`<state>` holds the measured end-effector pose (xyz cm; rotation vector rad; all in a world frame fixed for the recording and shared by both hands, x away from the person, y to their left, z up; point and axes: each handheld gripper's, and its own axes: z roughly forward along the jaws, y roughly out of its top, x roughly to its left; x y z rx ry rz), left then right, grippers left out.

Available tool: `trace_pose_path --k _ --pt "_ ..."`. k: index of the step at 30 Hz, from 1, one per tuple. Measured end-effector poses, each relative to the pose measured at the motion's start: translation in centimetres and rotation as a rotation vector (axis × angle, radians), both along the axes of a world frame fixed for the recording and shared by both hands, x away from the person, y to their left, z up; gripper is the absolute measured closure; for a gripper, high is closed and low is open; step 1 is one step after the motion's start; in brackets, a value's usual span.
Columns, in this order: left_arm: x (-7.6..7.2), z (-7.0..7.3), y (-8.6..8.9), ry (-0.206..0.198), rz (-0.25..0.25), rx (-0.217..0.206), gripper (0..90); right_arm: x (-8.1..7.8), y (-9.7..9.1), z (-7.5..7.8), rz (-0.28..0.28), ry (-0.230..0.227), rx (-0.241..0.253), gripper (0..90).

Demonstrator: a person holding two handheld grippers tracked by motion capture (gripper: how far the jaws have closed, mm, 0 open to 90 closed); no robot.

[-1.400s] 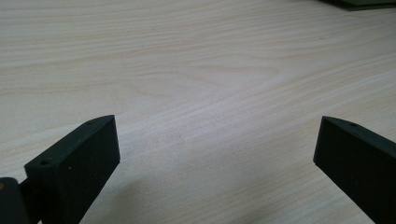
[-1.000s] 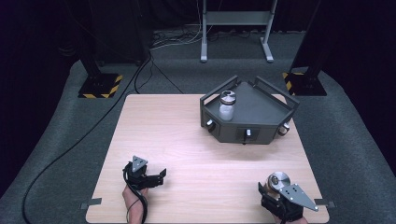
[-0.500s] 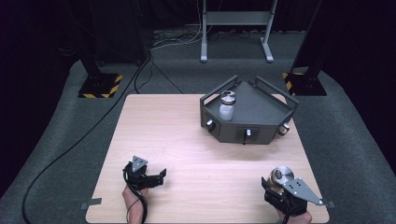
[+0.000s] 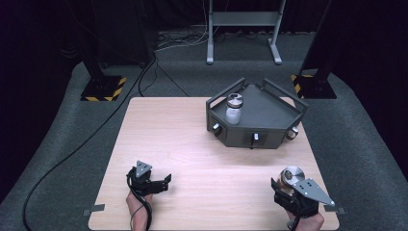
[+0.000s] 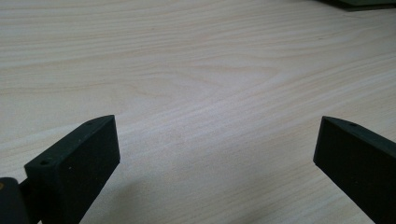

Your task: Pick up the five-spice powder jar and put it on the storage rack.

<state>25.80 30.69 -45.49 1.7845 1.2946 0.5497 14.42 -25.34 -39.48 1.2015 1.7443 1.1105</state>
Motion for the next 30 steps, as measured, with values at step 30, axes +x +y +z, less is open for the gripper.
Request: trace_pose_path --k 30 --pt "0.0 0.0 -0.1 -0.001 0.001 0.005 0.2 2.0 -0.8 3.1 0.0 -0.037 -0.032 30.0"
